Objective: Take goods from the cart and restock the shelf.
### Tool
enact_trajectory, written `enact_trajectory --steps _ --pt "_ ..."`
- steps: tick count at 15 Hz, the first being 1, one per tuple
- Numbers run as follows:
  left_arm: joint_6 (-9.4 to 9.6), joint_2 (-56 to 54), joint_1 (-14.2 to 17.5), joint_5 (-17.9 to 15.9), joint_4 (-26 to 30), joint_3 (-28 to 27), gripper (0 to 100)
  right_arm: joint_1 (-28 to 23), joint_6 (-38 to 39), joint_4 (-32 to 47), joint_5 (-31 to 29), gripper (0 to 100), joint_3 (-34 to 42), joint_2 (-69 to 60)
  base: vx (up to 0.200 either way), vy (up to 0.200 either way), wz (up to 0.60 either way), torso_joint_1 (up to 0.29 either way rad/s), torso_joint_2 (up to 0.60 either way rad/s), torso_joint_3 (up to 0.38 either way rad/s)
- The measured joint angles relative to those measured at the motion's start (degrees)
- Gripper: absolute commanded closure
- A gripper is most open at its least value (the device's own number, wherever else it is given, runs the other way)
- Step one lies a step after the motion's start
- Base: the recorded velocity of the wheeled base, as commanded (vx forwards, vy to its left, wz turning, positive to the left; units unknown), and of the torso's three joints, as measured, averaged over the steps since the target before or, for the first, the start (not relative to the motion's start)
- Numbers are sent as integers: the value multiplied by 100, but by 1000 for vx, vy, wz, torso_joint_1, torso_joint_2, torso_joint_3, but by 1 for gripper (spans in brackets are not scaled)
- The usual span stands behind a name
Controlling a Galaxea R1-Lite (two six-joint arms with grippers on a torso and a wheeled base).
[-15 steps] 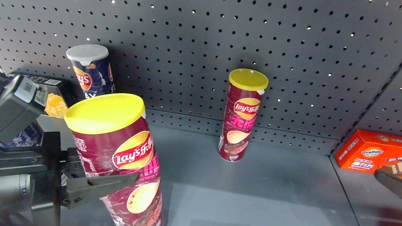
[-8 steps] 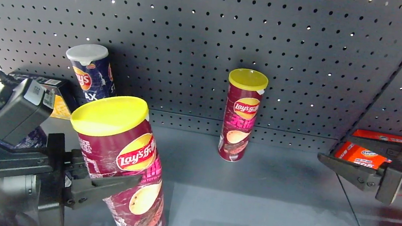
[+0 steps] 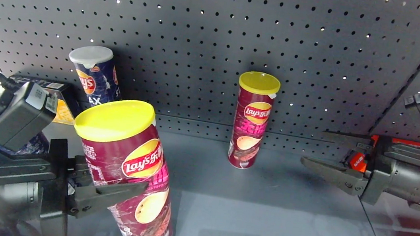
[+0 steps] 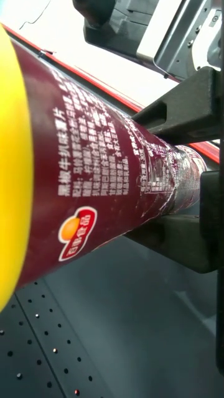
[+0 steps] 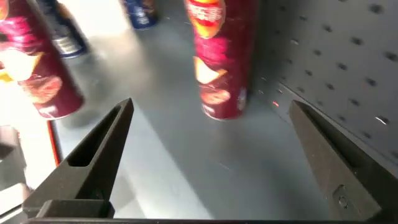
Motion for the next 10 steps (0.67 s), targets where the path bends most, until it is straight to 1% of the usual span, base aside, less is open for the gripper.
enact_trajectory --steps 4,8,10 --pt "0 0 0 0 0 1 100 4 -21 -224 367 0 -79 251 0 0 0 0 0 0" --pt "0 0 0 0 0 15 100 96 -29 -266 433 0 -394 544 0 0 0 0 0 0" --pt "0 0 0 -2 6 28 100 144 -265 -329 501 0 -549 736 0 0 0 0 0 0"
